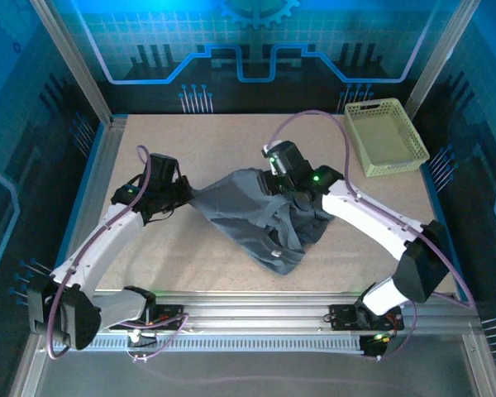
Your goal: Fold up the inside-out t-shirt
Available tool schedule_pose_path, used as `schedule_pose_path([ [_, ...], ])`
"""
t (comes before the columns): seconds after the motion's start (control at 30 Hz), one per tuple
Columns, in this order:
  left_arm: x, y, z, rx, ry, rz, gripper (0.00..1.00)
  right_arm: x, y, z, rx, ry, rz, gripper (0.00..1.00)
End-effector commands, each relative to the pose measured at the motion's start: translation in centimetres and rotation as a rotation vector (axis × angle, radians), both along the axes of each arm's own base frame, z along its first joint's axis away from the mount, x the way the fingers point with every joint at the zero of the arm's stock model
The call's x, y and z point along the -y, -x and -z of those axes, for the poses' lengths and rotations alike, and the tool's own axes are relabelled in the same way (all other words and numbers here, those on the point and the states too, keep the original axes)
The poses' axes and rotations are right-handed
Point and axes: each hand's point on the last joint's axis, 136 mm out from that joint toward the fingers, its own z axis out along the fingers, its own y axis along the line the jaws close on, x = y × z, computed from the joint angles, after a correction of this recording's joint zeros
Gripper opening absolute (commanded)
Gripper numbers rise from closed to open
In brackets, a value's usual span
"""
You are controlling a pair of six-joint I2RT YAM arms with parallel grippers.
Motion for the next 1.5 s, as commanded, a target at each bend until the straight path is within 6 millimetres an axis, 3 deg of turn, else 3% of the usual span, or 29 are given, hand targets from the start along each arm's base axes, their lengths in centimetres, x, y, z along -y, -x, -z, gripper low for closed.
schedule_pose_path([
  [0.0, -1.3, 0.5, 1.9, -0.050, -0.045, -0.005, 0.00, 2.4, 3.0, 1.2, -0.057, -0.020, 0.014, 0.70],
  [0.23, -2.1, 0.8, 3.8, -0.085, -0.062, -0.026, 0.00, 4.1, 10.8, 8.1, -0.285, -0.113, 0.005, 0.72],
  [0.37, -2.2, 0.7, 4.3, -0.089, -0.054, -0.036, 0.00, 3.3, 13.5, 10.7, -0.369, -0.174, -0.005, 0.70],
  [0.43, -2.1, 0.5, 4.3, -0.086, -0.049, -0.039, 0.00, 2.9, 14.0, 11.6, -0.381, -0.158, -0.004, 0.69],
  [0.57, -1.9, 0.2, 3.8, -0.079, -0.037, -0.035, 0.00, 4.3, 13.4, 13.1, -0.376, -0.068, 0.071, 0.62],
  [0.67, -1.9, 0.3, 3.6, -0.076, -0.041, -0.034, 0.00, 4.6, 13.0, 13.5, -0.371, -0.026, 0.081, 0.49],
  [0.8, -2.3, 0.4, 3.2, -0.065, -0.052, -0.048, 0.00, 5.2, 12.4, 12.8, -0.348, 0.026, 0.099, 0.20],
  [0.9, -2.7, 0.4, 2.4, -0.043, -0.051, -0.071, 0.00, 6.7, 11.6, 9.8, -0.275, 0.093, 0.136, 0.00],
  [0.97, -3.2, 0.1, 0.7, -0.006, -0.044, -0.091, 0.00, 8.7, 10.8, 5.9, -0.183, 0.164, 0.176, 0.00],
  [1.03, -3.9, -0.4, -2.2, 0.071, -0.047, -0.106, 0.00, 11.3, 10.0, 0.6, -0.058, 0.254, 0.219, 0.00],
  [1.13, -5.2, -0.7, -8.8, 0.261, -0.044, -0.149, 0.00, 15.1, 9.2, -8.6, 0.147, 0.340, 0.287, 0.00],
  [1.2, -5.7, -0.1, -13.3, 0.395, -0.013, -0.180, 0.00, 16.2, 9.2, -14.2, 0.256, 0.332, 0.299, 0.00],
  [1.27, -5.8, 0.9, -16.6, 0.503, 0.033, -0.202, 0.00, 15.8, 9.0, -17.8, 0.322, 0.282, 0.277, 0.00],
  [1.3, -5.9, 1.3, -17.8, 0.554, 0.059, -0.214, 0.00, 15.2, 8.9, -19.2, 0.350, 0.255, 0.260, 0.00],
  [1.37, -6.3, 1.7, -18.4, 0.599, 0.068, -0.236, 0.00, 13.3, 8.3, -20.3, 0.379, 0.222, 0.219, 0.00],
  [1.47, -8.0, 1.3, -14.7, 0.462, -0.031, -0.310, 0.00, 9.1, 7.0, -18.5, 0.342, 0.202, 0.138, 0.00],
])
